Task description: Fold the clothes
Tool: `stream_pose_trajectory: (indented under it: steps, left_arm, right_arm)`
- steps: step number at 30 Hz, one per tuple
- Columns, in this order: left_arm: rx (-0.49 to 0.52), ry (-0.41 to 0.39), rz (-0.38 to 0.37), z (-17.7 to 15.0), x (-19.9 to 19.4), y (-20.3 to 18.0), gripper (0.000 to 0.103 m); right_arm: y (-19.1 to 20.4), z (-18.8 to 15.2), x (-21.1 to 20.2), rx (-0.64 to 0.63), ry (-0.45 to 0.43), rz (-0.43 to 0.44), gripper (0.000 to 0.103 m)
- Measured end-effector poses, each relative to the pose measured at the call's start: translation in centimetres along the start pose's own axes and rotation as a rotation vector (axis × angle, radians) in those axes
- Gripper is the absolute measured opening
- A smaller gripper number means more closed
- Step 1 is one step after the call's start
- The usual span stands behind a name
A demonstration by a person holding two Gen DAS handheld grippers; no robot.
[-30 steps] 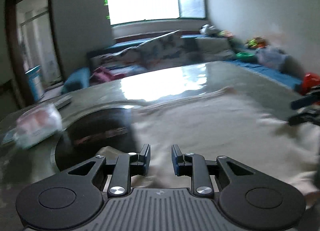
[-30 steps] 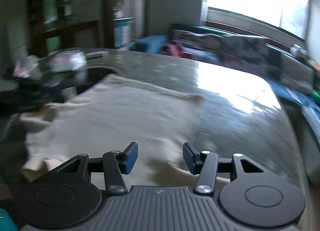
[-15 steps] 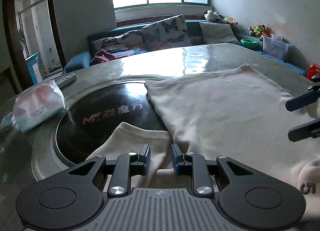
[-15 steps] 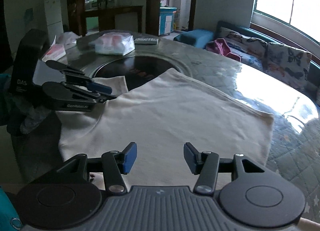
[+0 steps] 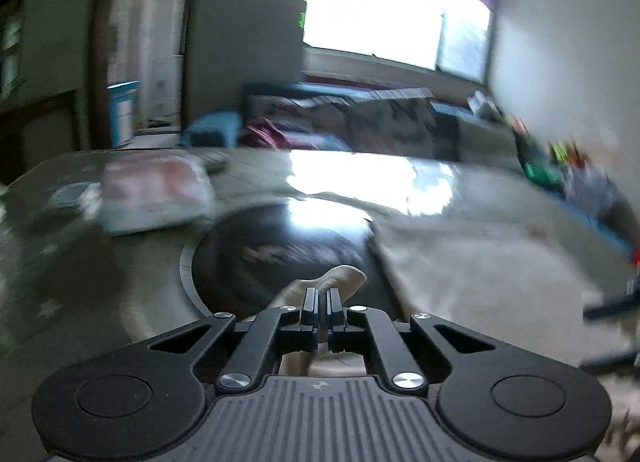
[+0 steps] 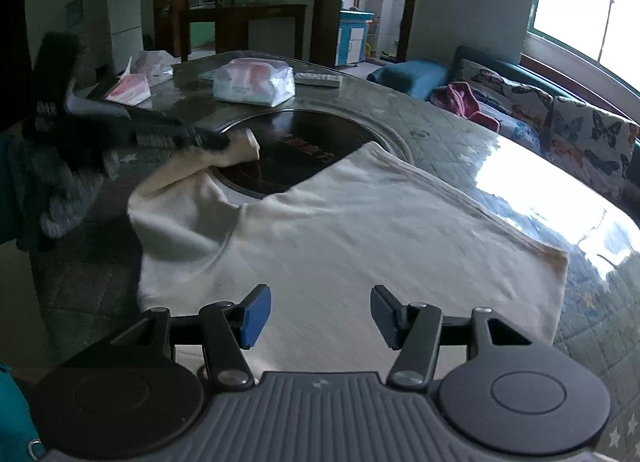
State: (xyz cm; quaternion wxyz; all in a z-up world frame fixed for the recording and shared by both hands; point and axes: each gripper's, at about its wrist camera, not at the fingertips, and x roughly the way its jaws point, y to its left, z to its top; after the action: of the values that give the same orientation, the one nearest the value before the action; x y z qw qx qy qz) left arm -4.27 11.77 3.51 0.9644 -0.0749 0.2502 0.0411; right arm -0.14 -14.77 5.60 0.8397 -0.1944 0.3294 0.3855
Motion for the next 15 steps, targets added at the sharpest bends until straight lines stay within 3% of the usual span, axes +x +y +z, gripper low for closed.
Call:
stream_pose_trajectory:
  steps: [7,12,15]
  left_arm:
    - [-0.18,-0.105,0.121,-0.1,-4.5,5.7,0.004]
    - [-0.206,-0.039,0.2,-1.9,-4.7,8.1,0.004]
    - [-0.231,-0.01,0.206,-2.8,-4.8,8.8,0.005]
  right_arm:
    - [1.7,1.3,0.8,-0.057,0.004,0.043,0.057]
    - [3.4,2.3,1.7,-0.114,0.009,0.094,0.057]
    - [4.5,2.8,2.3,-0.141,0.011,0.125,0.057]
